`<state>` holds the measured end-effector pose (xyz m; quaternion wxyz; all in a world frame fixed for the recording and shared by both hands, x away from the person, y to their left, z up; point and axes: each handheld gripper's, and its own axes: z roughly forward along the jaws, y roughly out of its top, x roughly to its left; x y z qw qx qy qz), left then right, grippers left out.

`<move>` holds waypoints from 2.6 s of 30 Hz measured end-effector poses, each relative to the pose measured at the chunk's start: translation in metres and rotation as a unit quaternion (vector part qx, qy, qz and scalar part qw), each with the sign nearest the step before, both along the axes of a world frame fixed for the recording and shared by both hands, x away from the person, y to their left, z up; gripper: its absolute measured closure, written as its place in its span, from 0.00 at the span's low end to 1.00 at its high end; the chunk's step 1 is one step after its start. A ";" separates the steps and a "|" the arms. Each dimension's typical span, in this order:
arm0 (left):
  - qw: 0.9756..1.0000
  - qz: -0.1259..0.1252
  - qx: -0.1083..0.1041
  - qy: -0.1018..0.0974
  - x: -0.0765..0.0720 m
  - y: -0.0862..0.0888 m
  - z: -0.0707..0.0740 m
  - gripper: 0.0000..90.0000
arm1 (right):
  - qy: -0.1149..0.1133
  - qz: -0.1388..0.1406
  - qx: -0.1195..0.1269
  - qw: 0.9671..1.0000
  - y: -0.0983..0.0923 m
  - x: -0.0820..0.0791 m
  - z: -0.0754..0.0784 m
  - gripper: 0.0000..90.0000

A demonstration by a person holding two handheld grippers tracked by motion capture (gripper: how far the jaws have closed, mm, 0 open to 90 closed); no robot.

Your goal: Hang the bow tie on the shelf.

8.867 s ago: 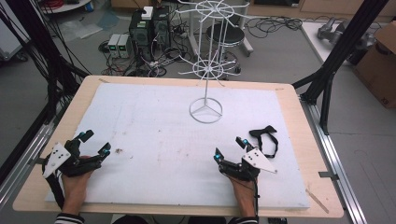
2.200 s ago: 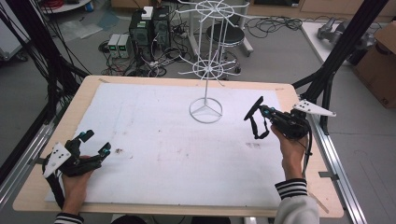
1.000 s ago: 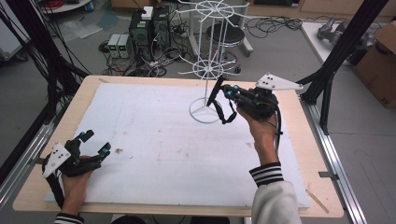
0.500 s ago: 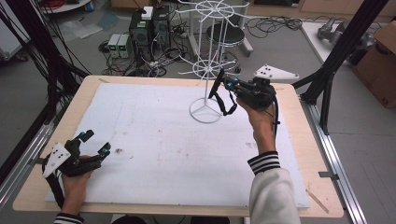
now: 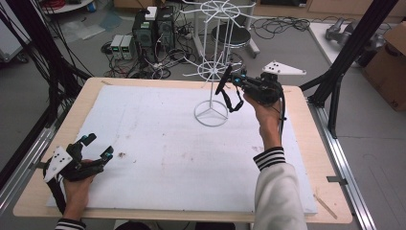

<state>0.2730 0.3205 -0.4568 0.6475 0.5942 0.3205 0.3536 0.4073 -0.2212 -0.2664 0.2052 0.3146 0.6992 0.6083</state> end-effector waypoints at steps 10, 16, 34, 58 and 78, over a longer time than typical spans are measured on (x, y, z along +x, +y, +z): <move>1.000 0.000 -0.001 0.000 0.000 0.000 0.000 0.20 | 0.019 -0.018 0.003 1.000 -0.008 0.013 -0.010 1.00; 1.000 0.000 -0.002 0.000 0.000 0.000 0.000 0.20 | 0.026 -0.023 0.001 0.999 -0.008 0.020 -0.015 1.00; 1.000 -0.001 -0.002 -0.001 0.000 0.000 0.000 0.20 | 0.031 -0.028 -0.005 0.999 0.001 0.028 -0.021 1.00; 1.000 -0.002 -0.001 -0.002 0.000 0.000 0.000 0.20 | 0.029 -0.048 0.004 0.998 0.003 0.023 -0.018 0.63; 1.000 -0.005 0.000 -0.004 -0.001 0.000 0.000 0.20 | 0.000 -0.083 -0.029 0.996 -0.008 -0.045 0.005 0.01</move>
